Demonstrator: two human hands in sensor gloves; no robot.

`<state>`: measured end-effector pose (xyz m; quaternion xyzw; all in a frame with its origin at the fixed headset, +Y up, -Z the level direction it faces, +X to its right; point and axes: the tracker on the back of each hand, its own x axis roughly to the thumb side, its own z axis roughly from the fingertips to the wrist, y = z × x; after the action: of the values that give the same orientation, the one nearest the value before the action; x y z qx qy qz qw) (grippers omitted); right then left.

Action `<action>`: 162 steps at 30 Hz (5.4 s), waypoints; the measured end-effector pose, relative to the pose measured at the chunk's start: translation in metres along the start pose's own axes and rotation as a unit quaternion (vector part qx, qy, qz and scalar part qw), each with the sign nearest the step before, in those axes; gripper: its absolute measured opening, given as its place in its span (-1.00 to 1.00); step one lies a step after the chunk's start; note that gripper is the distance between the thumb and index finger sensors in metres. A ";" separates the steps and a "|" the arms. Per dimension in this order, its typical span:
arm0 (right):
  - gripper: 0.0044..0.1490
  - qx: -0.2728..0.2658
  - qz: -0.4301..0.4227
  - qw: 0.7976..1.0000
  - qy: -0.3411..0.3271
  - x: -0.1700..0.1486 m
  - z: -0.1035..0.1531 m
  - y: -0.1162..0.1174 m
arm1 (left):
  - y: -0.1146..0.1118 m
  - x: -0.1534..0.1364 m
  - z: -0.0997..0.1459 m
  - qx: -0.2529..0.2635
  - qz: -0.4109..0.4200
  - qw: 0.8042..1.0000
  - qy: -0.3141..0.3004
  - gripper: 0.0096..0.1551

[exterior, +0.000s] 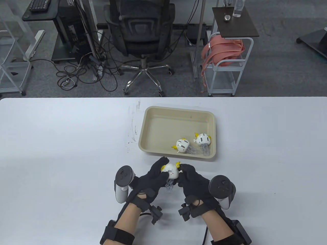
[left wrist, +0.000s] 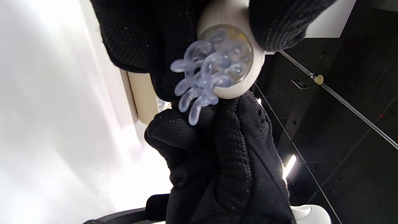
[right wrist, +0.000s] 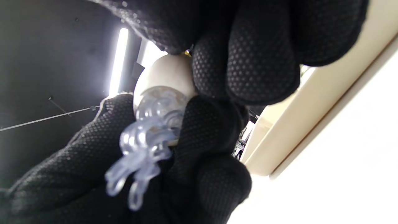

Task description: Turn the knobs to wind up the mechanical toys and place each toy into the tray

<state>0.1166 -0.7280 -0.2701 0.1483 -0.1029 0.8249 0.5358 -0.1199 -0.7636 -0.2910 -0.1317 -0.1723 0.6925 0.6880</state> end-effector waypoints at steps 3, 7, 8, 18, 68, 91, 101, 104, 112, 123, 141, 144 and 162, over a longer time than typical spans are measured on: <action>-0.43 -0.010 0.033 0.999 -0.026 0.003 0.001 -0.001 | -0.001 -0.001 0.000 -0.006 0.022 1.000 0.008 -0.18; -0.44 -0.020 0.066 0.996 -0.052 0.006 0.001 -0.002 | -0.002 -0.005 -0.001 -0.015 0.056 0.998 0.017 -0.17; -0.44 -0.021 0.067 0.996 -0.052 0.006 0.001 -0.002 | -0.002 -0.005 -0.001 -0.017 0.054 0.998 0.016 -0.16; -0.46 -0.011 -0.071 0.994 0.085 -0.018 -0.002 -0.008 | -0.005 -0.001 -0.003 -0.031 -0.015 0.999 -0.008 -0.19; -0.45 -0.016 -0.013 0.999 0.035 -0.012 -0.002 -0.008 | -0.006 -0.005 -0.003 -0.032 0.017 0.999 0.002 -0.18; -0.42 -0.001 -0.136 0.983 0.121 -0.029 -0.001 -0.006 | -0.003 0.003 -0.003 -0.037 -0.046 0.997 -0.040 -0.22; -0.13 0.001 -0.105 0.988 0.110 -0.029 0.001 -0.004 | 0.004 0.001 0.000 0.016 -0.064 0.997 -0.026 -0.22; -0.06 0.003 -0.095 0.990 0.104 -0.028 0.001 -0.004 | 0.009 -0.001 0.001 0.029 -0.062 0.997 -0.023 -0.22; 0.02 -0.007 -0.085 0.991 0.099 -0.028 0.002 -0.007 | 0.016 0.004 0.002 0.057 -0.069 0.996 -0.016 -0.19; 0.01 -0.015 -0.082 0.992 0.098 -0.029 0.002 -0.011 | 0.030 0.045 -0.019 0.154 -0.288 0.945 -0.016 -0.20; 0.03 -0.009 -0.076 0.992 0.099 -0.030 0.002 -0.013 | 0.043 0.039 -0.092 0.172 -0.523 0.833 0.051 -0.24; 0.03 -0.009 -0.077 0.992 0.100 -0.030 0.001 -0.012 | 0.045 0.035 -0.095 0.172 -0.532 0.827 0.060 -0.24; 0.03 -0.005 -0.073 0.993 0.092 -0.027 0.001 -0.010 | 0.024 0.010 -0.111 0.112 -0.627 0.767 0.078 -0.30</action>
<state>0.1363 -0.7475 -0.2788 0.0762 -0.0462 0.7931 0.6026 -0.0955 -0.7466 -0.4016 0.0304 -0.0832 0.1084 0.9902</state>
